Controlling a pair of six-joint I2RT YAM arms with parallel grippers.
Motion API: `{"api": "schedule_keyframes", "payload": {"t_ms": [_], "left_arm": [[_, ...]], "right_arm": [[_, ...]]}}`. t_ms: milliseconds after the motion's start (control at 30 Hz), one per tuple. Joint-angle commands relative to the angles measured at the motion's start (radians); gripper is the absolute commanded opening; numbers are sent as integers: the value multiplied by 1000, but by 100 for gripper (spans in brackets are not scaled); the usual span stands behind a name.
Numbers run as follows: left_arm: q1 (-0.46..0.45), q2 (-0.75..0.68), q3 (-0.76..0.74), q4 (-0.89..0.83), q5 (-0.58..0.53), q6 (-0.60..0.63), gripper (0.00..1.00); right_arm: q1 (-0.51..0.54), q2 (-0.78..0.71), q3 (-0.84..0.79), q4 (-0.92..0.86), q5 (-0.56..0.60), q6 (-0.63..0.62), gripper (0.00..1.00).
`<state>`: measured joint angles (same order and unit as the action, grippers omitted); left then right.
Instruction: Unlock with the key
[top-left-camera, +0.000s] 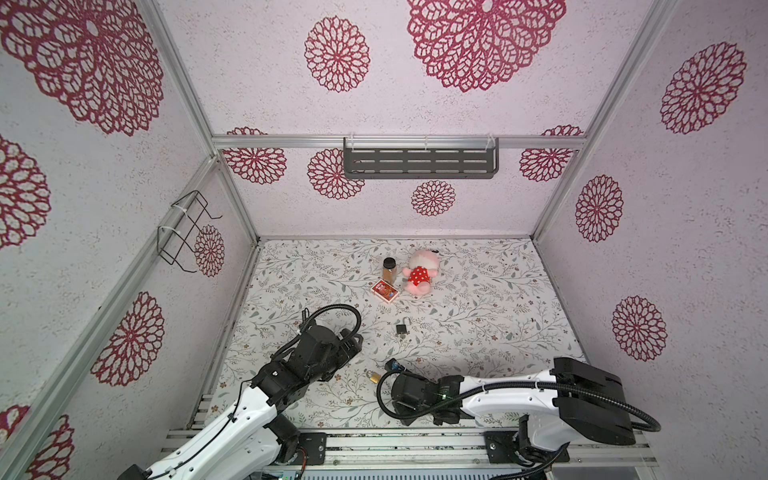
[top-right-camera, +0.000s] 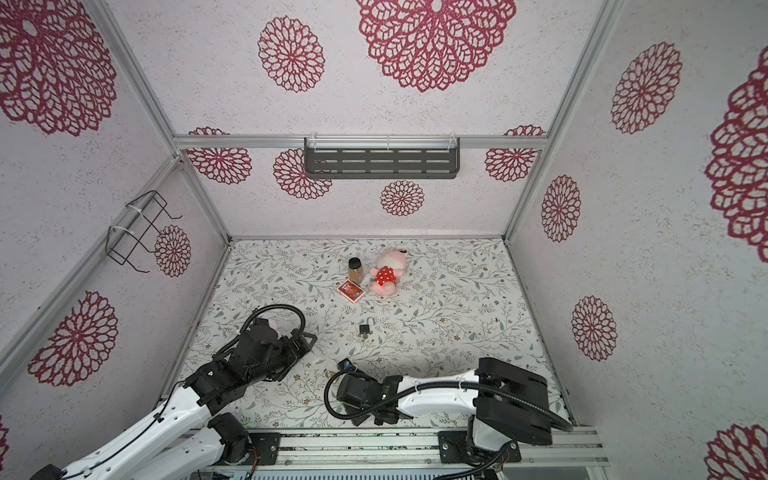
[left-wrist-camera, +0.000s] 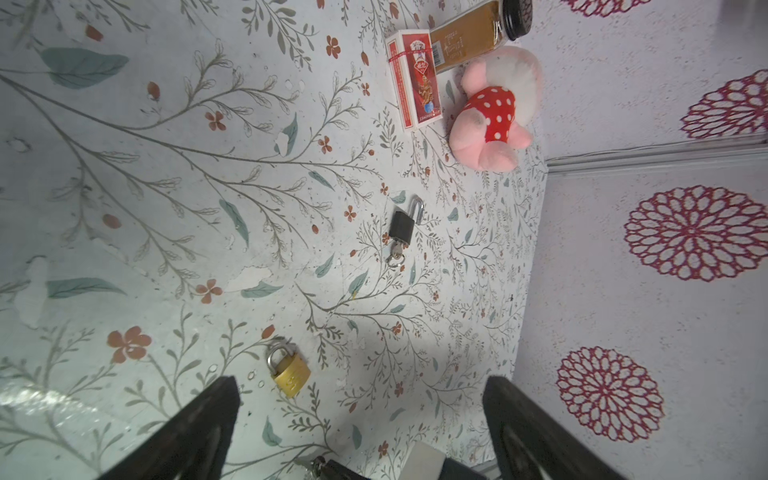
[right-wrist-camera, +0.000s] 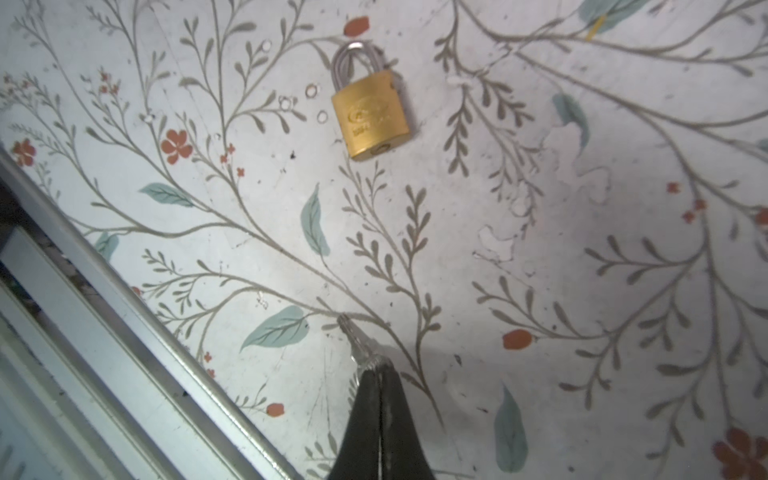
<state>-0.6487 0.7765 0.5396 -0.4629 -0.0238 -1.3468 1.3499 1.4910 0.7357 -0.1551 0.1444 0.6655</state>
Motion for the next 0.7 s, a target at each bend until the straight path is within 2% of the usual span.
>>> {"api": "schedule_keyframes", "payload": {"t_ms": [0, 267, 667], "left_arm": [[11, -1, -27, 133, 46, -100, 96], [2, 87, -8, 302, 124, -190, 100], [-50, 188, -3, 497, 157, -340, 98]], "right_arm": [[-28, -71, -4, 89, -7, 20, 0], [-104, -176, -8, 163, -24, 9, 0], [-135, -227, 90, 202, 113, -72, 0]]}}
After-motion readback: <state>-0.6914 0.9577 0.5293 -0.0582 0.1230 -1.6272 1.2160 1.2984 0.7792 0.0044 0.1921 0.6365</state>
